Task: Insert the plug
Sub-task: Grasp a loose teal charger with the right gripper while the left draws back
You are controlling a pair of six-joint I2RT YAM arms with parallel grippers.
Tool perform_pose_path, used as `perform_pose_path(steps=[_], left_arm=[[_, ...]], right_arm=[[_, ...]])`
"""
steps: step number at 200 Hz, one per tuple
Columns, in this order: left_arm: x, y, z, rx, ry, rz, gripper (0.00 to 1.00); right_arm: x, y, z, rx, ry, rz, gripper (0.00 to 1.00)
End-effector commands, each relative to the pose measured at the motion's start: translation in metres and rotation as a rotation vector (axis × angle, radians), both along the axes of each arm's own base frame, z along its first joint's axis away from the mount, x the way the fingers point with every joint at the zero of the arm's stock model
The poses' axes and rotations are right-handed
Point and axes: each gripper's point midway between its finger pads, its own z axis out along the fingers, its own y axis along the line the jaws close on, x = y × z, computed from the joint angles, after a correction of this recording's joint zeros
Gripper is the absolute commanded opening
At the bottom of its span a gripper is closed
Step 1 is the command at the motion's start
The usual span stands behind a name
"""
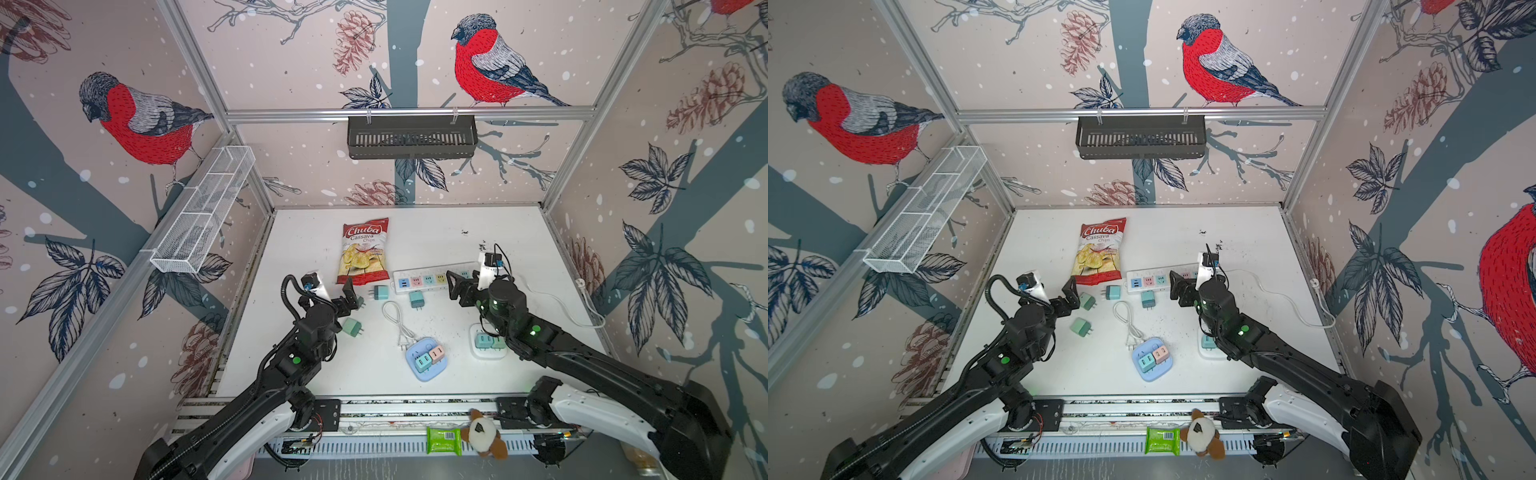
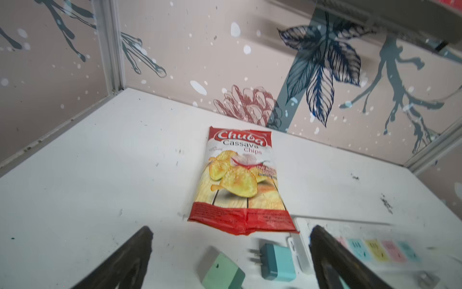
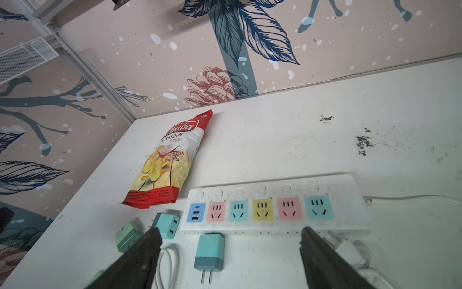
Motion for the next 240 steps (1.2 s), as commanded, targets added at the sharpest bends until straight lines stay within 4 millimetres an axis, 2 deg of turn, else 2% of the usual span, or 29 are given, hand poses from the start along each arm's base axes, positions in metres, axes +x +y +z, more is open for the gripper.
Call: perform_pose_path(steps=[1,14,38,77,95,119,126,132,148,181,201,240], left_arm=[[-0.007,0.008,0.04,-0.102,-0.119,0.018,0.97],[-0.012,0.006,0.044,-0.114,-0.144,-0.014,0.98],[-0.015,0.005,0.038,-0.104,-0.181,-0.031,0.97],[-0.008,0.004,0.024,-0.076,-0.158,-0.009,0.97],[-0.003,-0.004,0.02,-0.053,-0.132,-0.031,0.97],[0.005,-0.014,0.013,-0.024,-0.092,-0.059,0.97],[0.007,-0.016,0.011,-0.015,-0.082,-0.064,0.97],[0.009,-0.018,0.011,-0.009,-0.075,-0.066,0.97],[0.011,-0.021,0.008,0.0,-0.059,-0.072,0.97],[0.013,-0.024,0.006,0.009,-0.05,-0.086,0.97],[0.012,-0.023,0.007,0.007,-0.052,-0.082,0.97],[0.009,-0.019,0.01,-0.005,-0.071,-0.078,0.97]], right_arm=[[-0.011,0.007,-0.009,-0.018,0.012,0.064,0.87],[-0.014,0.009,-0.012,-0.027,0.02,0.078,0.86],[-0.014,0.013,-0.019,-0.047,0.034,0.085,0.86],[-0.007,0.021,-0.041,-0.1,0.091,0.082,0.87],[-0.003,0.026,-0.056,-0.135,0.128,0.083,0.87],[0.003,0.038,-0.077,-0.183,0.185,0.104,0.87],[0.004,0.043,-0.077,-0.185,0.188,0.108,0.86],[0.006,0.046,-0.088,-0.21,0.214,0.11,0.85],[0.007,0.059,-0.099,-0.237,0.241,0.138,0.84],[0.008,0.083,-0.122,-0.314,0.295,0.186,0.81],[0.01,0.092,-0.138,-0.344,0.344,0.192,0.79],[0.011,0.103,-0.151,-0.361,0.381,0.213,0.75]])
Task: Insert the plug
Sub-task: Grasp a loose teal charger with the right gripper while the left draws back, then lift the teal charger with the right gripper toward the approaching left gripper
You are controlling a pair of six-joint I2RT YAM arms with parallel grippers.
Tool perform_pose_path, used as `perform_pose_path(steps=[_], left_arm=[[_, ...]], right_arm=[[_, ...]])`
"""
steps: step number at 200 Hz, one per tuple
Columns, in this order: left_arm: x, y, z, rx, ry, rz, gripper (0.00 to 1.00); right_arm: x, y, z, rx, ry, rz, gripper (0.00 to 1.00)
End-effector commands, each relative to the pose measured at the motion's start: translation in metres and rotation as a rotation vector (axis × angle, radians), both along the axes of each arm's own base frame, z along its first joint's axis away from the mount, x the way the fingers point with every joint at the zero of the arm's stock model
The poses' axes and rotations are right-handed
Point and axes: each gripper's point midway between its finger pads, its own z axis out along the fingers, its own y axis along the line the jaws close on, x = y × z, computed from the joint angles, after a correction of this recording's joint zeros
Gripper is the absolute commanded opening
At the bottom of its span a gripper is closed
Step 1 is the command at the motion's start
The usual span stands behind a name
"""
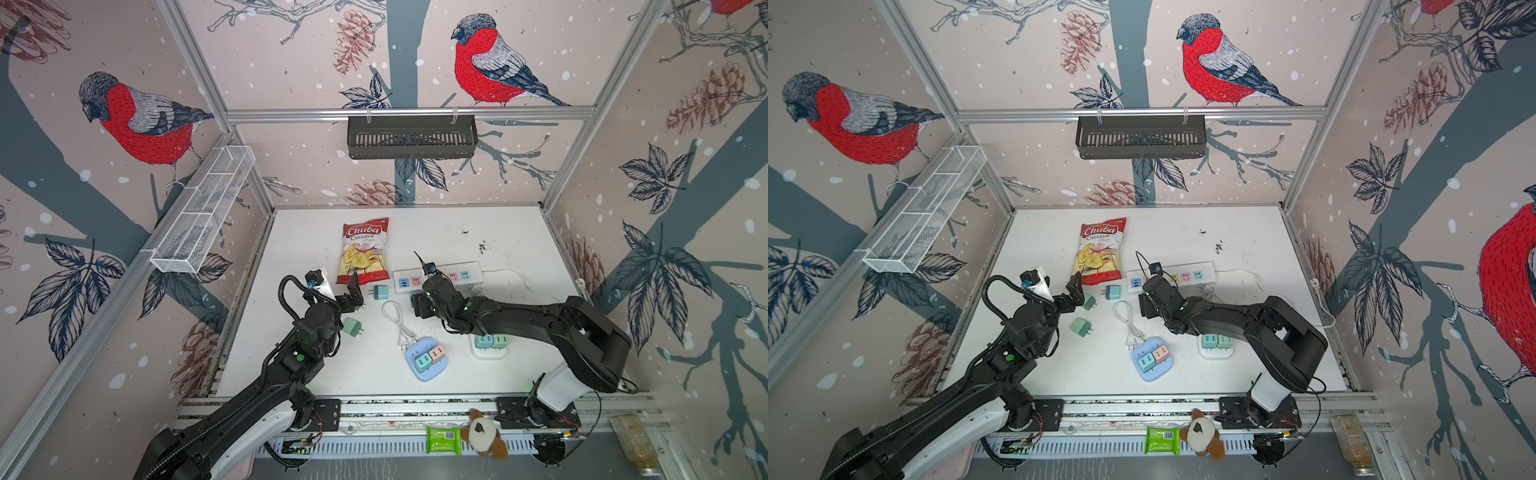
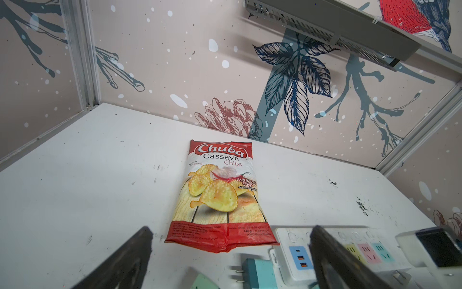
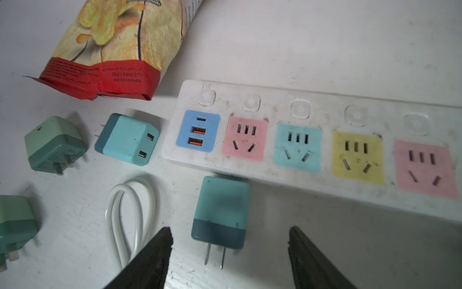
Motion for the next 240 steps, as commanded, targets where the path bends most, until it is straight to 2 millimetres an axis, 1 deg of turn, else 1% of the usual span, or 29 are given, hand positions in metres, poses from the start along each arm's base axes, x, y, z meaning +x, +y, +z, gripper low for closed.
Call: perform_pose_path(steps=[1,17,41,87,98,119,159,185,204,219,240], left_arm=[[-0.001,0.003,0.011,-0.029,-0.043,0.01,0.97],[-0.001,0.003,0.012,-0.031,-0.048,0.008,0.97],[-0.001,0.002,0.013,-0.031,-0.048,0.005,0.97],[-0.002,0.004,0.014,-0.034,-0.05,0.009,0.97],[-0.002,0.003,0.014,-0.032,-0.05,0.006,0.97],[-0.002,0.003,0.013,-0.032,-0.048,0.006,0.97],[-0.001,0.002,0.014,-0.03,-0.048,0.002,0.97],[-0.001,0.0,0.014,-0.031,-0.052,-0.011,0.97],[-0.001,-0.008,0.015,-0.026,-0.056,-0.048,0.97],[0.002,-0.014,0.015,-0.026,-0.056,-0.071,0.98],[0.007,-0.021,0.012,-0.028,-0.034,-0.087,0.98]], right_arm=[[-0.003,0.006,-0.006,-0.006,0.031,0.019,0.75],[-0.003,0.008,-0.01,-0.022,0.04,0.027,0.75],[0.003,0.007,-0.024,-0.074,0.057,0.009,0.75],[0.011,0.017,-0.044,-0.118,0.081,0.013,0.73],[0.013,0.017,-0.048,-0.133,0.085,0.011,0.7],[0.016,0.017,-0.053,-0.153,0.084,0.001,0.59],[0.018,0.016,-0.061,-0.172,0.092,-0.001,0.5],[0.019,0.015,-0.059,-0.172,0.085,-0.004,0.43],[0.018,0.015,-0.053,-0.161,0.067,-0.001,0.38],[0.015,0.016,-0.044,-0.138,0.044,0.013,0.35],[0.011,0.014,-0.026,-0.102,-0.007,0.022,0.3]])
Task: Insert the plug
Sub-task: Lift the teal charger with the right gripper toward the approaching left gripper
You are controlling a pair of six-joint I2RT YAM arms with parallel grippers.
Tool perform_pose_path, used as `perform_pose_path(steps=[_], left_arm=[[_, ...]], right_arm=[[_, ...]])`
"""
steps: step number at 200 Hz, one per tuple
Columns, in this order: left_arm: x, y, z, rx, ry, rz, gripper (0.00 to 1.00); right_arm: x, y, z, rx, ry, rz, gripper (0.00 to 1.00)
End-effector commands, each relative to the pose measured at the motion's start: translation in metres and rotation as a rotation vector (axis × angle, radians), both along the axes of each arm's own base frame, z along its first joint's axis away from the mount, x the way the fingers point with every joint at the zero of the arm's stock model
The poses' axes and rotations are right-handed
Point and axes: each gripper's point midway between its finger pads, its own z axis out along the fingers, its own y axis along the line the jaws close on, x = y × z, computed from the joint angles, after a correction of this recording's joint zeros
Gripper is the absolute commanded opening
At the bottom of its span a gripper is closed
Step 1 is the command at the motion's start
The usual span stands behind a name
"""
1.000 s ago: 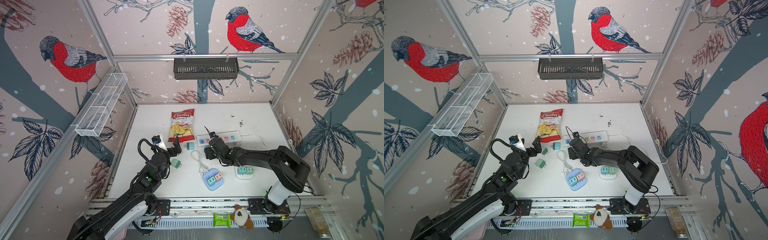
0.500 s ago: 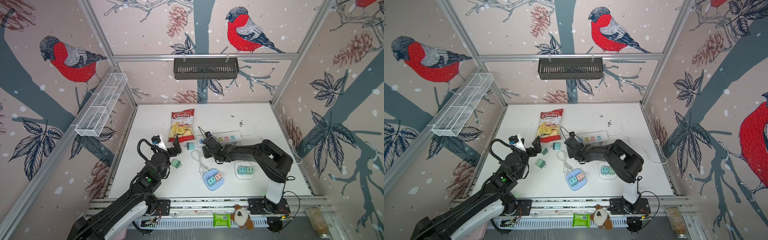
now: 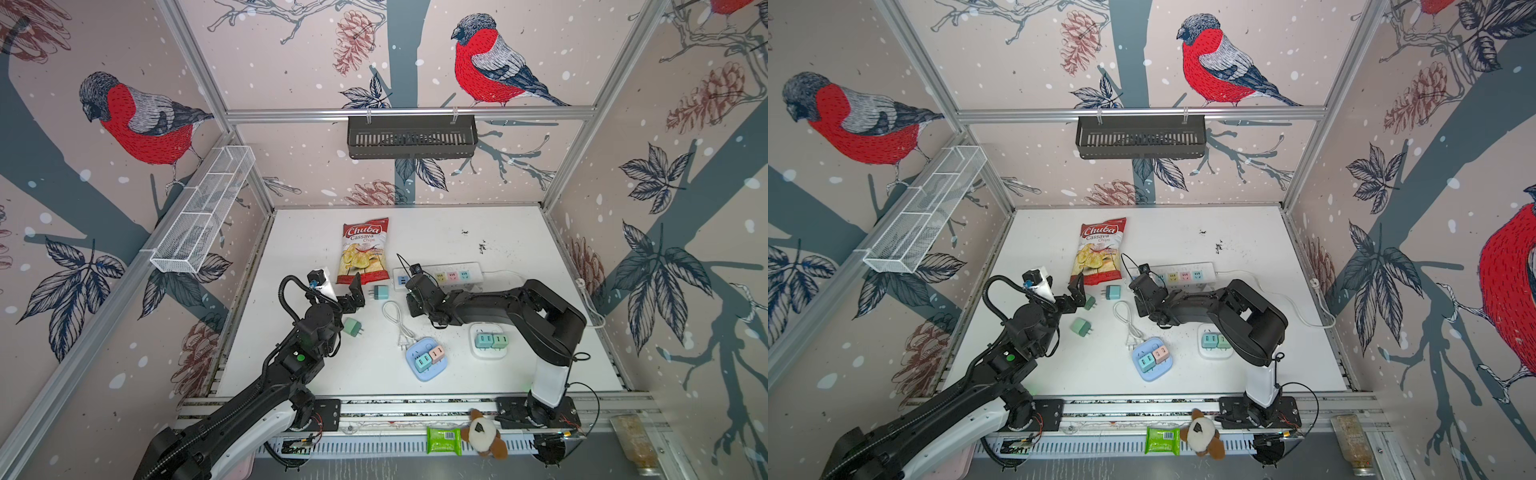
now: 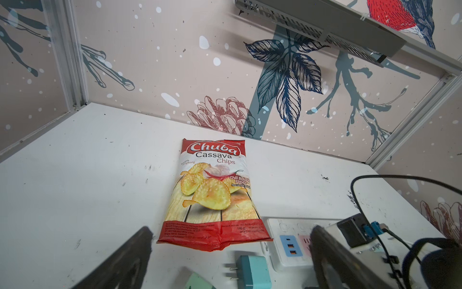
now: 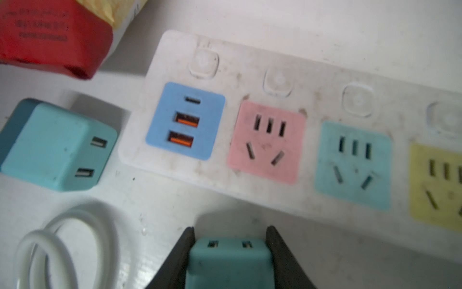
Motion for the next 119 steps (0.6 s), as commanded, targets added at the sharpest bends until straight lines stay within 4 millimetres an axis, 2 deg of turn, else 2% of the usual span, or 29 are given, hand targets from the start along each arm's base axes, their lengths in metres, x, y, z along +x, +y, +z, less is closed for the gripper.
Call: perform_pose_path(steps=[1,29,86,119], left_arm=[[0.005,-0.009,0.016,-0.037,-0.042,-0.03,0.98],[0.009,-0.017,0.014,-0.031,-0.023,-0.061,0.98],[-0.013,-0.073,0.031,-0.002,-0.089,-0.408,0.98],[-0.022,-0.102,0.033,0.03,-0.093,-0.557,0.96]], right_arm=[[-0.004,-0.001,0.017,0.023,-0.047,0.02,0.3],[-0.011,-0.008,0.049,0.083,-0.146,0.03,0.21],[-0.032,-0.031,0.101,0.159,-0.377,0.049,0.06],[-0.052,-0.041,0.126,0.229,-0.496,0.087,0.05]])
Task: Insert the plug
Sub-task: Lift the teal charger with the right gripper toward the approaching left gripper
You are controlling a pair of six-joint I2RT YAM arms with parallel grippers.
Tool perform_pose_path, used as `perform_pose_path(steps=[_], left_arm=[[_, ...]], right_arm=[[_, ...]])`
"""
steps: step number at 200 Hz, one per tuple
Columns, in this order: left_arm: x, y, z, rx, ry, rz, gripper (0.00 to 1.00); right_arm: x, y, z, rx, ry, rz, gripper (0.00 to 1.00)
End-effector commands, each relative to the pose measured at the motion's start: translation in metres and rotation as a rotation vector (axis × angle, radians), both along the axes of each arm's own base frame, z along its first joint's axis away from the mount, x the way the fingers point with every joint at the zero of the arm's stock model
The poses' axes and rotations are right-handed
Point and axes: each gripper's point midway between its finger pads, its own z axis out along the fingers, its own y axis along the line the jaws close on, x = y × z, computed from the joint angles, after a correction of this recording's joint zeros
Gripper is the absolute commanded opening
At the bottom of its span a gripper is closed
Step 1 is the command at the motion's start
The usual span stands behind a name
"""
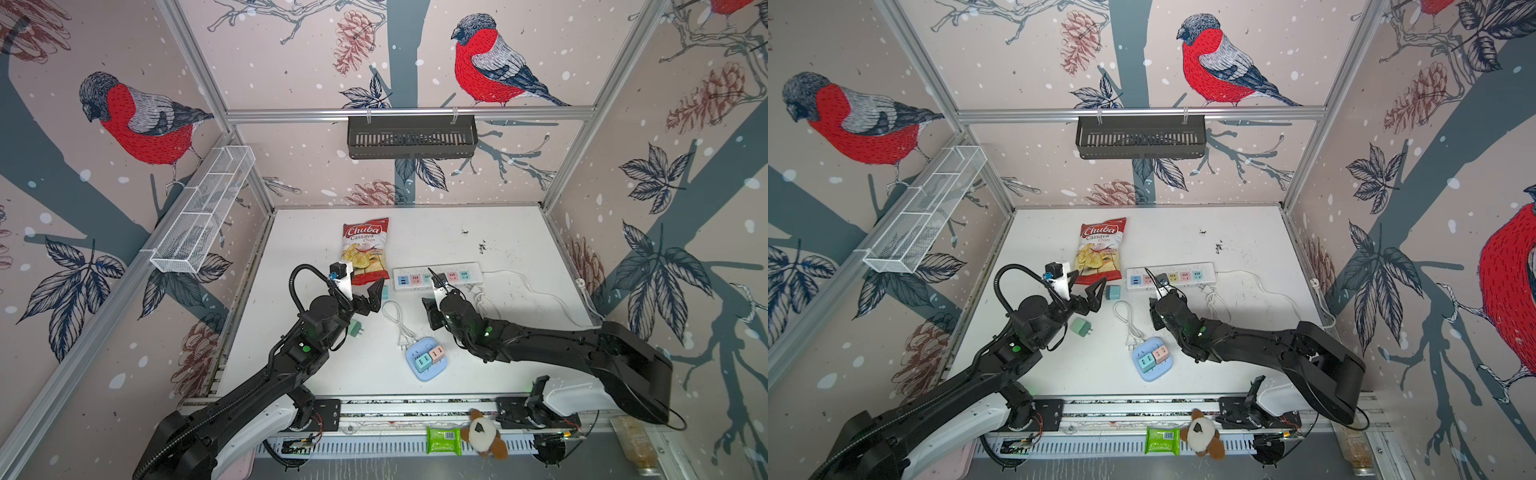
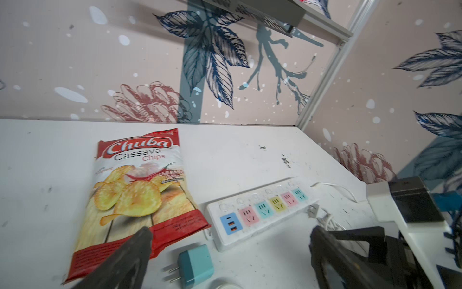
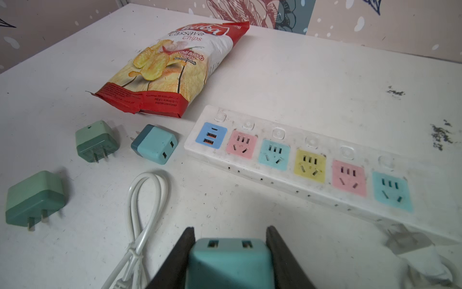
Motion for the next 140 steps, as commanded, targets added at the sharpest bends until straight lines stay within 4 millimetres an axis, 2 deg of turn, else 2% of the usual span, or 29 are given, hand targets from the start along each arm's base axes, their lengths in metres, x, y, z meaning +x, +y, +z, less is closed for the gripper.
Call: perform_pose_path(steps=[1,7,22,65,88,140], left_arm=[[-0.013,-0.028,0.019,-0.006,-0.072,-0.167,0.96],[-0.015,-0.033,0.02,-0.002,-0.072,-0.193,0.95],[-0.019,-0.043,0.021,-0.002,-0.068,-0.246,0.93],[-0.033,-0.062,0.025,0.001,-0.09,-0.358,0.9],[-0.038,-0.071,0.024,0.009,-0.089,-0.415,0.9],[-0.046,-0.091,0.019,0.047,-0.084,-0.518,0.89]], right_arm=[[-0.002,-0.003,0.031,0.069,-0.142,0.006,0.05],[-0.007,-0.005,0.042,0.1,-0.17,0.018,0.05],[-0.018,-0.007,0.051,0.128,-0.221,0.057,0.05],[-0.044,-0.01,0.066,0.173,-0.35,0.155,0.03],[-0.052,-0.009,0.072,0.177,-0.405,0.174,0.03],[-0.069,0.006,0.074,0.136,-0.466,0.287,0.02]])
